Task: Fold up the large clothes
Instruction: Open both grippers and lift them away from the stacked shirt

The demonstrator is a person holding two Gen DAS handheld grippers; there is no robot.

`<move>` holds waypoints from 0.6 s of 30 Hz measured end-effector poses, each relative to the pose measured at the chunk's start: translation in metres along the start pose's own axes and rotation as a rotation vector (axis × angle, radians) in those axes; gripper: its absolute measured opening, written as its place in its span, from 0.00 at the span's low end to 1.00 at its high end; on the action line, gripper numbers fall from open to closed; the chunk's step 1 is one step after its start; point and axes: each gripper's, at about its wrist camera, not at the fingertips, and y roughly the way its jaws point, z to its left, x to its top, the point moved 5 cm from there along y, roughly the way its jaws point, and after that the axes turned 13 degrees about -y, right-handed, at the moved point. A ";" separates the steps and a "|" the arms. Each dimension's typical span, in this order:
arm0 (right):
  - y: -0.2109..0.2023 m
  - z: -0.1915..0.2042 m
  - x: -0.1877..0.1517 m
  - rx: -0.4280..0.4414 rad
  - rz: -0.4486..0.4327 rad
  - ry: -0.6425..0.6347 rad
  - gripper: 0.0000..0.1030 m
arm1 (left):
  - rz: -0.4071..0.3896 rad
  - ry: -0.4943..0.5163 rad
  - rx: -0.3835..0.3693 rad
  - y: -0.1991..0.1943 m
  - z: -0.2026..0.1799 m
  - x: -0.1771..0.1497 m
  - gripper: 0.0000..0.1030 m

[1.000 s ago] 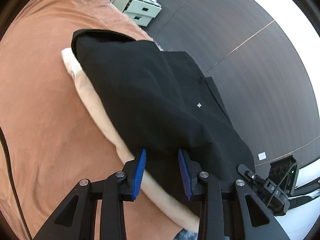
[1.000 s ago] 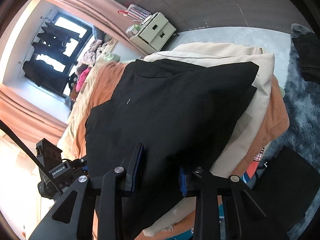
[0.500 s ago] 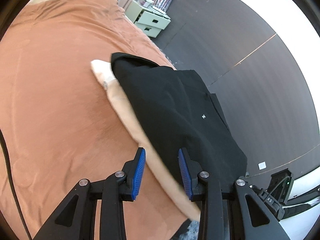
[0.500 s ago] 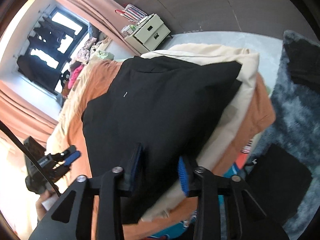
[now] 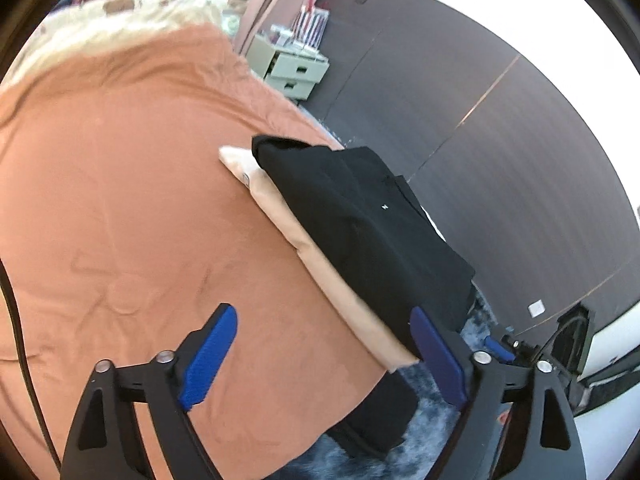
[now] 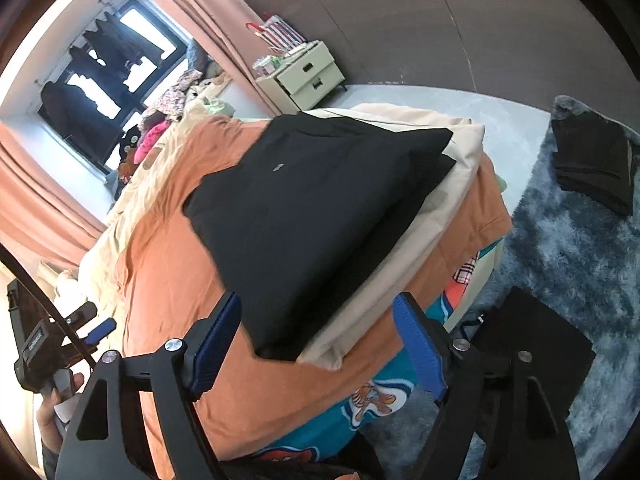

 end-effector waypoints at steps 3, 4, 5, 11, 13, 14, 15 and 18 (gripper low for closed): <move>-0.014 0.014 -0.008 -0.004 -0.031 -0.012 0.81 | -0.018 0.061 0.009 -0.031 -0.002 -0.014 0.88; -0.020 0.019 -0.011 -0.004 -0.041 -0.015 0.81 | -0.032 0.080 0.005 -0.043 -0.003 -0.018 0.88; -0.025 0.024 -0.013 -0.006 -0.045 -0.015 0.82 | -0.049 0.096 0.005 -0.056 -0.002 -0.022 0.88; -0.055 0.041 -0.038 -0.031 -0.077 -0.060 0.83 | -0.141 0.161 0.051 -0.113 0.000 -0.049 0.89; -0.065 0.045 -0.047 -0.032 -0.091 -0.081 0.90 | -0.186 0.185 0.075 -0.134 -0.001 -0.060 0.89; -0.071 0.049 -0.052 -0.028 -0.103 -0.097 0.93 | -0.206 0.194 0.079 -0.141 -0.001 -0.066 0.89; -0.075 0.052 -0.056 -0.026 -0.109 -0.108 0.99 | -0.223 0.201 0.077 -0.151 -0.002 -0.072 0.89; -0.087 0.059 -0.070 -0.014 -0.121 -0.141 1.00 | -0.241 0.210 0.061 -0.177 -0.003 -0.093 0.89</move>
